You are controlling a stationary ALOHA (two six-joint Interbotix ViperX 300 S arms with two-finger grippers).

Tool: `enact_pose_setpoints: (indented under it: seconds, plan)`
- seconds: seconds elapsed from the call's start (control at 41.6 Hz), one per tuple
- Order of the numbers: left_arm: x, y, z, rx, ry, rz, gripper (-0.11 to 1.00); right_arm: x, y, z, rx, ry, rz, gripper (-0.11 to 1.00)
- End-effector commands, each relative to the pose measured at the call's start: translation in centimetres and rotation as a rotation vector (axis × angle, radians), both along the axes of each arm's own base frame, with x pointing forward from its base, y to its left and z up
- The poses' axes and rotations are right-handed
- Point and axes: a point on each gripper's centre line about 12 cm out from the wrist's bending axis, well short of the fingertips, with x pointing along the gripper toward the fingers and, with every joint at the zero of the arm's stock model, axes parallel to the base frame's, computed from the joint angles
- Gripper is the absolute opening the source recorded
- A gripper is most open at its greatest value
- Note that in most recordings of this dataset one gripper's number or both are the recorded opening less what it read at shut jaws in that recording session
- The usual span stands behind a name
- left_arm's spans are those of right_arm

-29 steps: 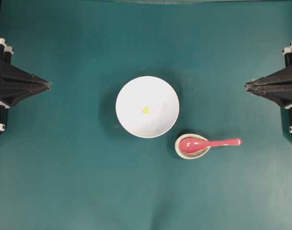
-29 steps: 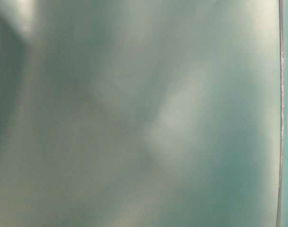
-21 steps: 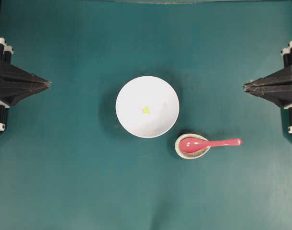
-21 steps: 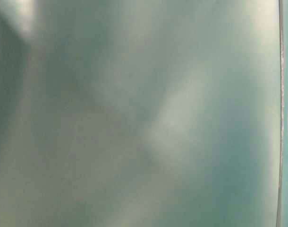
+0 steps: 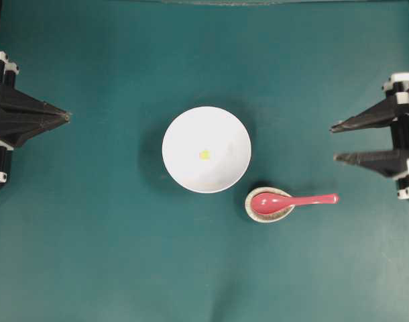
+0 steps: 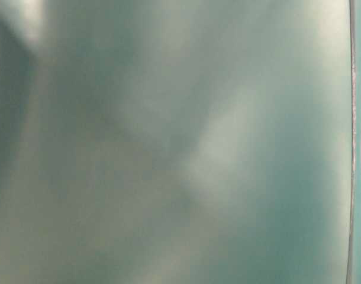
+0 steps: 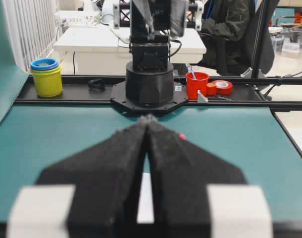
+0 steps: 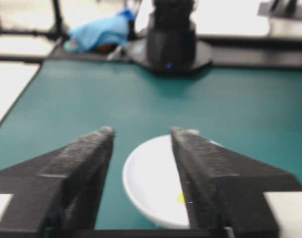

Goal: Scoop the yellow hexagonal prism block from the bowl with a spoon using the right arm.
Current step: 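Move the right gripper inward toward the red spoon handle, then close the right gripper on the red spoon's handle end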

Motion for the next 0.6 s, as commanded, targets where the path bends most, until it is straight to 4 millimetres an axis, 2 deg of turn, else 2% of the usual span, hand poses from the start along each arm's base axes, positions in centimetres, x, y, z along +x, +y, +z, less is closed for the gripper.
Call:
enact_pose_setpoints:
  seconds: [0.0,0.144,0.336,0.577]
  plan:
    - [0.3,0.0,0.9,0.002,-0.023,0.002,0.0,0.5,0.4,-0.2,0.002,0.008,0.015,0.58]
    - [0.3,0.1,0.9,0.003,-0.021,0.002,0.0,1.1,0.9,-1.3,0.005,0.03,0.035,0.57]
    - [0.3,0.0,0.8,0.017,-0.018,0.004,0.0,1.5,1.4,-4.5,0.039,0.088,0.042,0.57]
    - [0.3,0.0,0.8,0.018,-0.02,0.002,0.0,1.1,1.9,-8.2,0.076,0.1,0.041,0.57]
